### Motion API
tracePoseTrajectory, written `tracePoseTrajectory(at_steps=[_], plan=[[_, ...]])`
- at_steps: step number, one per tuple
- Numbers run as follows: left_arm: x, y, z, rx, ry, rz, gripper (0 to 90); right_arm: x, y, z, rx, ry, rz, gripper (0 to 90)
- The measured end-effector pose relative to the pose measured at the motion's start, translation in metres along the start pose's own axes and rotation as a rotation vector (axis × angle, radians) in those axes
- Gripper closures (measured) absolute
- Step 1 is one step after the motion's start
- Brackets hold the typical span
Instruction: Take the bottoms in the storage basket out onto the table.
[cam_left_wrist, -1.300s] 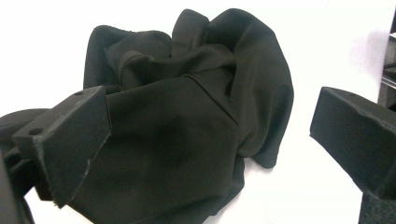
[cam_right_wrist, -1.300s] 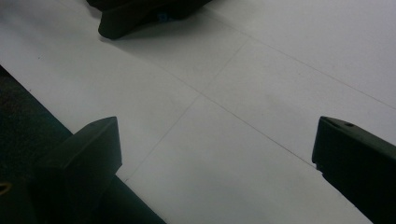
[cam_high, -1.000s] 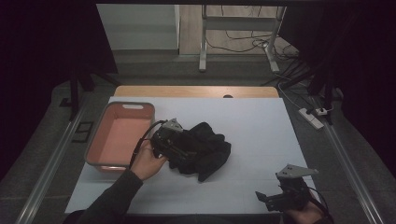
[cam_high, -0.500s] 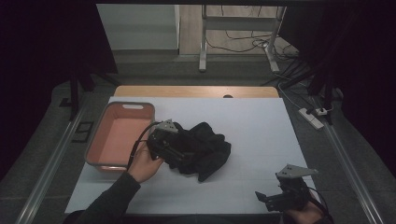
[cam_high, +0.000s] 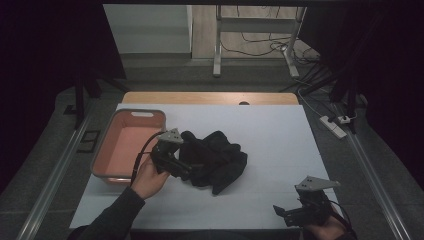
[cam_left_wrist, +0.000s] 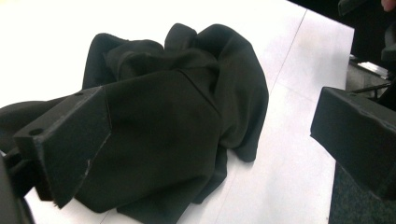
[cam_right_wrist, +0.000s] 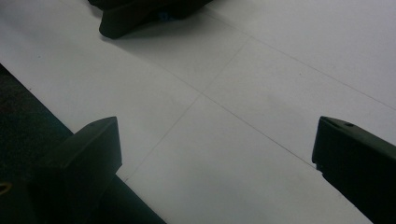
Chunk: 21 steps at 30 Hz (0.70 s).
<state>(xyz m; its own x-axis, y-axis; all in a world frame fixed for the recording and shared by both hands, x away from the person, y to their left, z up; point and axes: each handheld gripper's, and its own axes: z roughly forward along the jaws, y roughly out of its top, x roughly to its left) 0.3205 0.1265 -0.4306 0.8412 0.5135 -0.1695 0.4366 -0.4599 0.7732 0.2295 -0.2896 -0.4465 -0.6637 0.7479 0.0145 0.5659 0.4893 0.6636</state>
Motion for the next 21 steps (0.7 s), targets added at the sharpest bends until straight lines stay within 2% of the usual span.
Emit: tracePoseTrajectory(at_steps=[7, 21], plan=[[0.000, -0.006, -0.007, -0.013, 0.009, 0.017, 0.0, 0.000, 0.000, 0.000, 0.000, 0.000, -0.001, 1.3], [-0.001, -0.020, -0.017, -0.038, -0.008, -0.012, 0.0, 0.000, 0.000, 0.000, -0.001, 0.000, -0.004, 1.2]])
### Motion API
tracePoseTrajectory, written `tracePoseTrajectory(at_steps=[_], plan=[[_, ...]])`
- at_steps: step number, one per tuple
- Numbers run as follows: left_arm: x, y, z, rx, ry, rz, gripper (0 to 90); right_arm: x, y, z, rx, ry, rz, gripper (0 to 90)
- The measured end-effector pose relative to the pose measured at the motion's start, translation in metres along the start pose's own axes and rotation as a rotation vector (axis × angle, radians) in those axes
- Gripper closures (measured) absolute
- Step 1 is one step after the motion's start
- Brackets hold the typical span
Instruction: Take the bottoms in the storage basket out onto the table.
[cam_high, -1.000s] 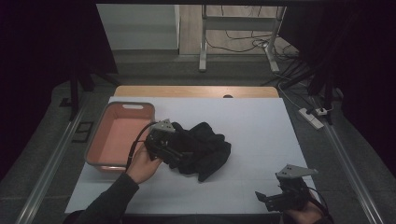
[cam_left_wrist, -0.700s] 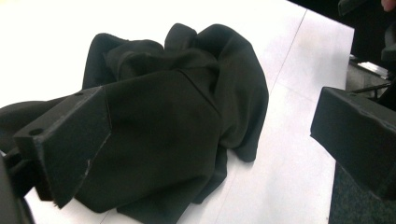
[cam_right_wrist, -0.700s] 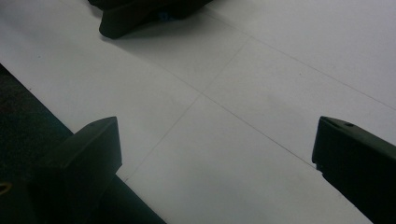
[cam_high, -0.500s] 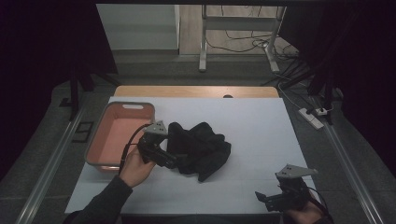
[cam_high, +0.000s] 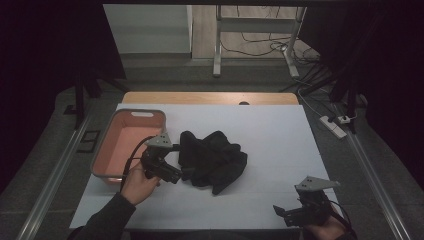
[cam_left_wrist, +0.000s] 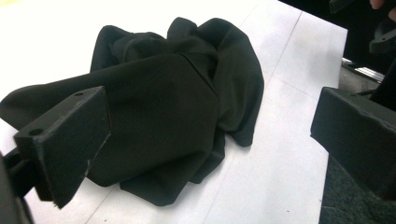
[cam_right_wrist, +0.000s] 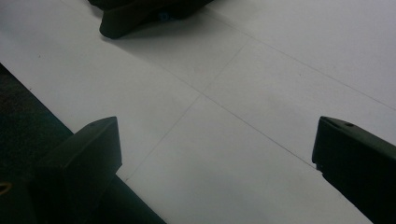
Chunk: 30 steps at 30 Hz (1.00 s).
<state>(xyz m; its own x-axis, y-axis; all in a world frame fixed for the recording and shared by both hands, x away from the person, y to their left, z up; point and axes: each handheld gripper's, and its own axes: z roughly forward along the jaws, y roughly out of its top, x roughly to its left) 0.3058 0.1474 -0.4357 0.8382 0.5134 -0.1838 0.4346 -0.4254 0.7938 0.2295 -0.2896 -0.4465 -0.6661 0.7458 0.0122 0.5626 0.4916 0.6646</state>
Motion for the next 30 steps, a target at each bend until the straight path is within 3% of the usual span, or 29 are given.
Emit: tracePoseTrajectory(at_steps=[6, 12, 30], plan=[[-0.003, -0.006, -0.002, 0.006, 0.002, 0.009, 0.0, 0.000, 0.000, 0.000, 0.000, 0.000, 0.000, 1.3], [-0.004, -0.010, -0.005, 0.005, 0.005, -0.010, 0.0, 0.000, 0.000, 0.000, 0.001, 0.001, 0.000, 1.2], [-0.012, -0.025, -0.017, 0.024, 0.062, -0.016, 0.0, 0.000, 0.000, 0.001, 0.008, 0.001, -0.007, 1.3]])
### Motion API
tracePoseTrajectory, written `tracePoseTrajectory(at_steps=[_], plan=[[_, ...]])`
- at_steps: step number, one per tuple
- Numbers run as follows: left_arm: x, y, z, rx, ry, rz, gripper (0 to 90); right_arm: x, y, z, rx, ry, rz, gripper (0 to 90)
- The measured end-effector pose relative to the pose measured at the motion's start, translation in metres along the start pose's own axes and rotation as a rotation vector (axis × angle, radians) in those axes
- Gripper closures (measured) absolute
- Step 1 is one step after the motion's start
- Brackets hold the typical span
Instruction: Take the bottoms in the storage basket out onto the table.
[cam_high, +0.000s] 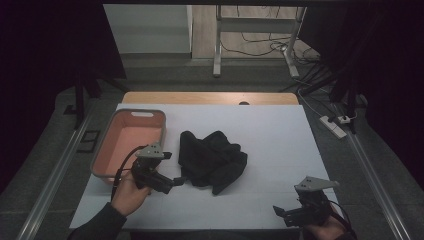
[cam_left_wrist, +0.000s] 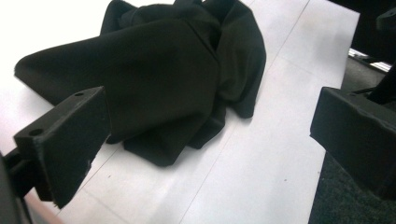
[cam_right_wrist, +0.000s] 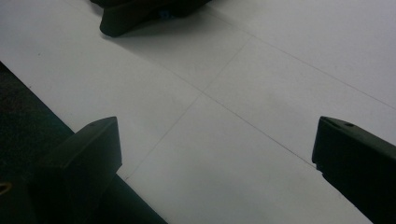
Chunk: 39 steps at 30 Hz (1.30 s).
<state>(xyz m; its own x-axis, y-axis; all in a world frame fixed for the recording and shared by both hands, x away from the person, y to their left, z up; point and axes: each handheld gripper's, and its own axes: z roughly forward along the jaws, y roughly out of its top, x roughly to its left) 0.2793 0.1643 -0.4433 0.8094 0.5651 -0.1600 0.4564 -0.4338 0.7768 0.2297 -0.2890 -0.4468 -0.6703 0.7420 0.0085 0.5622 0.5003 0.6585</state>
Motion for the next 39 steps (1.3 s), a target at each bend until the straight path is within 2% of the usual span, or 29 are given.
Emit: tracePoseTrajectory(at_steps=[9, 20, 39], plan=[[0.001, -0.007, -0.008, -0.014, 0.007, -0.040, 0.0, 0.000, 0.000, 0.000, 0.002, -0.001, -0.001, 1.3], [-0.001, -0.018, -0.021, -0.033, 0.036, -0.060, 0.0, 0.000, 0.000, 0.000, 0.003, -0.003, -0.001, 1.3], [-0.004, -0.034, -0.036, -0.057, 0.051, -0.099, 0.0, 0.001, 0.001, 0.001, 0.009, -0.004, -0.001, 1.3]])
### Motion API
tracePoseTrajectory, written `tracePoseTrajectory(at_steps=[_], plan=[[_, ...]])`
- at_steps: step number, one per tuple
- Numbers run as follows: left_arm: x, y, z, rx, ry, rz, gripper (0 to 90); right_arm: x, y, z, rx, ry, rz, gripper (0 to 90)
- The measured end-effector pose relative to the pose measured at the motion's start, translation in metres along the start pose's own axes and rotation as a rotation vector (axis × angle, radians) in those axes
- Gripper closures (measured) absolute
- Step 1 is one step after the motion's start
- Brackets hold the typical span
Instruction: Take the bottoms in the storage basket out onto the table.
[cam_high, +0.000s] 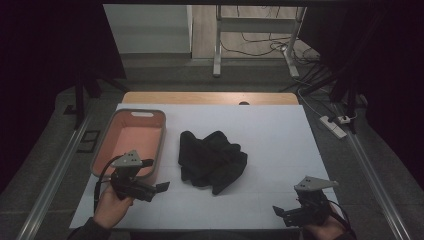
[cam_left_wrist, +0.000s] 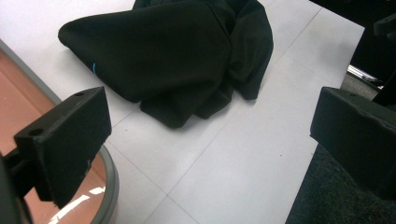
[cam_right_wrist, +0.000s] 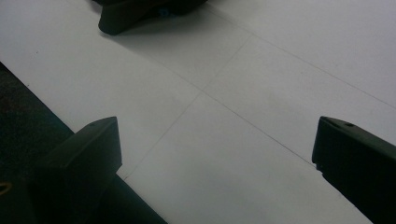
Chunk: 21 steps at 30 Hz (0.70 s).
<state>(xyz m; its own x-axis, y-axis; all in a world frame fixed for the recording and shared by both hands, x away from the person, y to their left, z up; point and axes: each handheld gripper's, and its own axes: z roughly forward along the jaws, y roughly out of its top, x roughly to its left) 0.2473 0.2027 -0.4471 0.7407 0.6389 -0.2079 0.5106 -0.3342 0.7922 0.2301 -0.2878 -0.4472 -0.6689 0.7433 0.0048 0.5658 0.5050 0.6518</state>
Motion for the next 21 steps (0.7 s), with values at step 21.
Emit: tracePoseTrajectory(at_steps=[21], plan=[[-0.002, -0.017, -0.014, -0.002, 0.029, -0.030, 0.0, 0.000, 0.000, 0.000, 0.002, -0.002, 0.000, 1.3]])
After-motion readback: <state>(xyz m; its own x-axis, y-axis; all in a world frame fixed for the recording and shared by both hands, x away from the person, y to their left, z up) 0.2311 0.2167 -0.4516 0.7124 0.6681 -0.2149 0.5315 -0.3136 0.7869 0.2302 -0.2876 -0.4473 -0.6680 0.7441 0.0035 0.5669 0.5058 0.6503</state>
